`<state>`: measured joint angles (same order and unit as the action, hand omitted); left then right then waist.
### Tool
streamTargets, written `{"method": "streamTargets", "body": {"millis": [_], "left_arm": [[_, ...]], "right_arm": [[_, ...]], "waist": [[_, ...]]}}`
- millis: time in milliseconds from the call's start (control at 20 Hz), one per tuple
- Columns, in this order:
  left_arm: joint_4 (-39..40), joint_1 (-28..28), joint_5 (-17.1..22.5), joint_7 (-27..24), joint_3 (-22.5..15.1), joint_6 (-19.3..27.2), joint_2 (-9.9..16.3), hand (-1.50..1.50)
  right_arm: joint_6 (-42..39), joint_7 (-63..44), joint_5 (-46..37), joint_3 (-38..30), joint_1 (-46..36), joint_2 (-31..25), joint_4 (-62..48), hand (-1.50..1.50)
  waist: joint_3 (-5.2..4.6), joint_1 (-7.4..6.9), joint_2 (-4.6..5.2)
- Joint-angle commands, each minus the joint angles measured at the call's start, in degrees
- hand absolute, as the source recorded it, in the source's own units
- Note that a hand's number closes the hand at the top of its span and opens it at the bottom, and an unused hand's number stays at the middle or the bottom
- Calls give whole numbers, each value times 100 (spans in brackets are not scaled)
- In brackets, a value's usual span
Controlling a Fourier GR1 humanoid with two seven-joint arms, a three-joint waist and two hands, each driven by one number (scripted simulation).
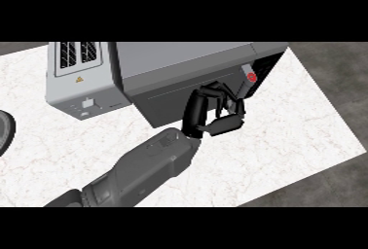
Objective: Pick up the milk, place it into the microwave and close the microwave
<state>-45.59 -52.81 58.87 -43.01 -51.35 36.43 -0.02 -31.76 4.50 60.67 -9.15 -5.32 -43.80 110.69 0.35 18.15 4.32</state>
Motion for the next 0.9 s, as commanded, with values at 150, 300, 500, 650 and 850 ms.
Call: {"method": "streamTargets", "body": {"millis": [150,300,500,650,850], "left_arm": [[850,-341,199,527,75,279,2,150],[964,-371,257,574,113,350,2,150],[1122,-134,380,566,43,593,2,150],[1098,-69,566,621,51,593,2,150],[1134,-15,670,562,-17,430,36,-150]], "right_arm": [[-203,-49,285,55,-47,-66,2,-150],[-250,-75,364,45,3,-99,35,-150],[-306,-83,373,-112,66,-200,44,-150],[-281,-109,461,-167,171,-227,120,-150],[-240,-139,484,-218,297,-237,175,-150]], "waist": [[-5,-44,99],[-13,-139,71],[-18,-277,31],[-30,-320,-10],[-34,-455,-16]]}}
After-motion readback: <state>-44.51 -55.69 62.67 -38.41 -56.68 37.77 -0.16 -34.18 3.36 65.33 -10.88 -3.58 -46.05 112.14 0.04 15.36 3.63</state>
